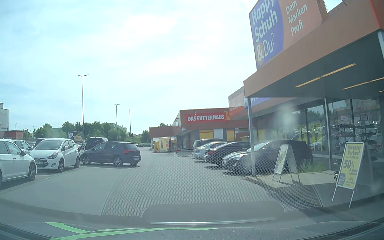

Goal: Follow the waypoints while adhering to traffic rules and regulations

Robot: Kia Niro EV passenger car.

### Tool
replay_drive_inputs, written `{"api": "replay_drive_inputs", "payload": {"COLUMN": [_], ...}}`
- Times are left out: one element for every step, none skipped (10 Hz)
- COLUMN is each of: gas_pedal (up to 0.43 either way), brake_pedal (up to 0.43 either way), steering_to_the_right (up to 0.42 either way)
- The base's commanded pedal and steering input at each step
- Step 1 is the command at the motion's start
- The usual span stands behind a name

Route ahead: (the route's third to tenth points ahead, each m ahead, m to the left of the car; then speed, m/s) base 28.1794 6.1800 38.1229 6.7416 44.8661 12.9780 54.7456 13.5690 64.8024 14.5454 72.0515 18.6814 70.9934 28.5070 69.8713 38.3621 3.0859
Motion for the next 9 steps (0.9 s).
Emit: {"api": "replay_drive_inputs", "payload": {"gas_pedal": [0.039,0.039,0.039,0.047,0.047,0.047,0.047,0.047,0.047], "brake_pedal": [0.000,0.000,0.000,0.000,0.000,0.000,0.000,0.000,0.000], "steering_to_the_right": [-0.045,-0.045,-0.049,-0.049,-0.049,-0.049,-0.050,-0.050,-0.053]}}
